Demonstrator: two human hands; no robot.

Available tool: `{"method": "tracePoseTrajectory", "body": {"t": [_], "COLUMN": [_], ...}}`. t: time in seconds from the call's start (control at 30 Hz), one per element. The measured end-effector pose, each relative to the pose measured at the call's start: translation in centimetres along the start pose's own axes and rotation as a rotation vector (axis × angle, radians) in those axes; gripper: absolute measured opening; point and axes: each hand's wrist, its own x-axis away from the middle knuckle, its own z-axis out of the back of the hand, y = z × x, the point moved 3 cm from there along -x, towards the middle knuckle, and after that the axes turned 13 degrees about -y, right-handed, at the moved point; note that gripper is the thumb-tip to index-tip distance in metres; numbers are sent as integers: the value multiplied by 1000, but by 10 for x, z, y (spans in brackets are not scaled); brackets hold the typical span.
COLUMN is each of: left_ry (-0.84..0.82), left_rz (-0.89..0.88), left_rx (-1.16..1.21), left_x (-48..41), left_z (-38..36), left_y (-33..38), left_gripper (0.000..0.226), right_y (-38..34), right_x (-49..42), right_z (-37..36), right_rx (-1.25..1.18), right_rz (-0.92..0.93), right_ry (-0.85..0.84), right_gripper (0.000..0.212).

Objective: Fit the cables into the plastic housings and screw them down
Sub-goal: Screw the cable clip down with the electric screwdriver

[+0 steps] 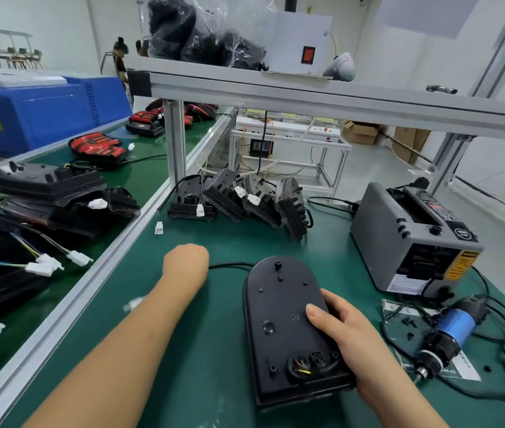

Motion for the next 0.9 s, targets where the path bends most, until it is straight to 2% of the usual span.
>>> {"method": "tracePoseTrajectory", "body": {"t": [0.03, 0.07, 0.17, 0.23, 0.33, 0.4, 0.47, 0.53, 0.57, 0.67, 0.77, 0.9], "left_ry": [-70, -144, -397, -456, -434, -334, -175, -56, -58, -188, -228, -217], "left_rz": [-21, -52, -156, -222, -327, -349, -382, -453, -488, -535, -541, -513], "left_rx": [70, 197, 854, 1172, 1455, 1419, 1136, 895, 881, 1079, 1315, 1482], "left_x": [4, 7, 27, 43, 69, 85, 101, 118, 126, 136, 140, 141], "left_z": [2, 1, -7, -13, -22, -28, -34, -37, -39, -44, -45, -47], "left_y": [0, 0, 2, 6, 20, 28, 34, 40, 43, 49, 51, 53], "left_gripper": [7, 10, 23, 24, 27, 25, 22, 23, 25, 40, 51, 44], "right_y": [0, -1, 0, 4, 13, 18, 20, 21, 21, 19, 20, 18], "right_x": [-3, -6, -13, -18, -24, -27, -28, -28, -28, -27, -28, -28], "right_z": [1, 2, 2, 3, 4, 3, 2, -1, -3, -4, -2, 1], "right_rx": [-6, -12, -26, -37, -64, -59, -59, -79, -85, -100, -143, -147], "right_rz": [0, 2, 0, -8, -27, -21, -5, -3, -2, 5, 27, 70], "right_ry": [13, 26, 62, 78, 75, 98, 122, 126, 134, 165, 180, 210], "right_gripper": [58, 58, 61, 54, 38, 29, 15, 19, 28, 50, 47, 49]}}
